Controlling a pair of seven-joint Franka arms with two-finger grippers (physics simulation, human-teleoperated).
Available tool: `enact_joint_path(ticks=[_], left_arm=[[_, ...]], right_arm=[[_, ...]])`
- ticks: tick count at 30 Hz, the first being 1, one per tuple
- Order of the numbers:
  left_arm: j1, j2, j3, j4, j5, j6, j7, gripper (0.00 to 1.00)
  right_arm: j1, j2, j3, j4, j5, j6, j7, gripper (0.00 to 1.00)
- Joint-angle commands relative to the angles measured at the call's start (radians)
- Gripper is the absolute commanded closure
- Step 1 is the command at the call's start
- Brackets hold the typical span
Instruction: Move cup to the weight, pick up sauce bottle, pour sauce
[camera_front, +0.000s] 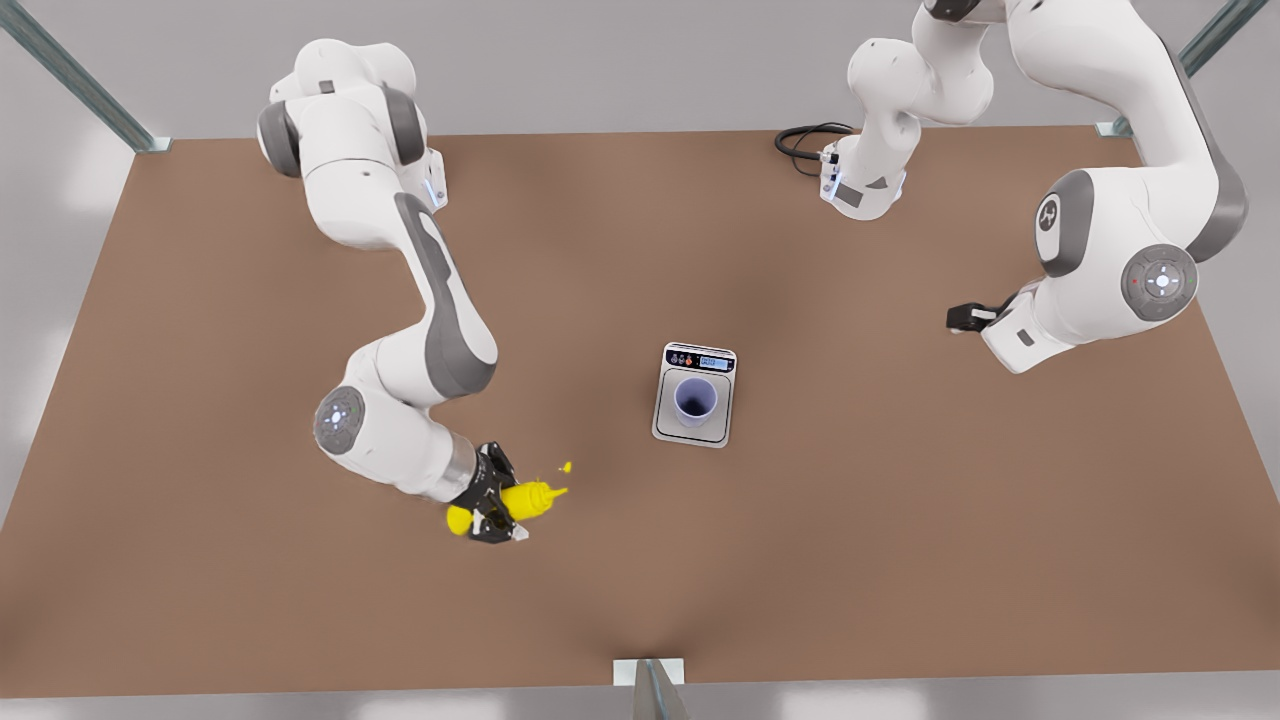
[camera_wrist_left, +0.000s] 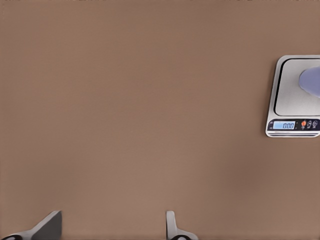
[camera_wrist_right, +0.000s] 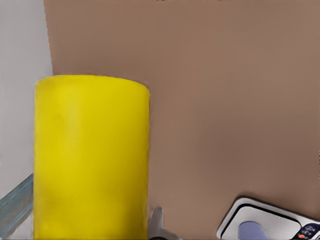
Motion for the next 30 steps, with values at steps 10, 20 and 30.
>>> enact_joint_path(ticks=[10, 20, 30], left_arm=[[0.010, 0.000, 0.000, 0.000, 0.000, -0.001, 0.006, 0.00], [0.010, 0.000, 0.000, -0.002, 0.000, -0.001, 0.002, 0.00], [0.013, 0.005, 0.000, -0.002, 0.000, -0.004, 0.002, 0.00]], right_arm=[[0.050, -0.013, 0.334, -0.002, -0.442, 0.056, 0.123, 0.79], [0.140, 0.087, 0.365, 0.105, -0.784, 0.041, 0.151, 0.79], [0.165, 0.168, 0.380, 0.070, -1.001, 0.076, 0.146, 0.79]])
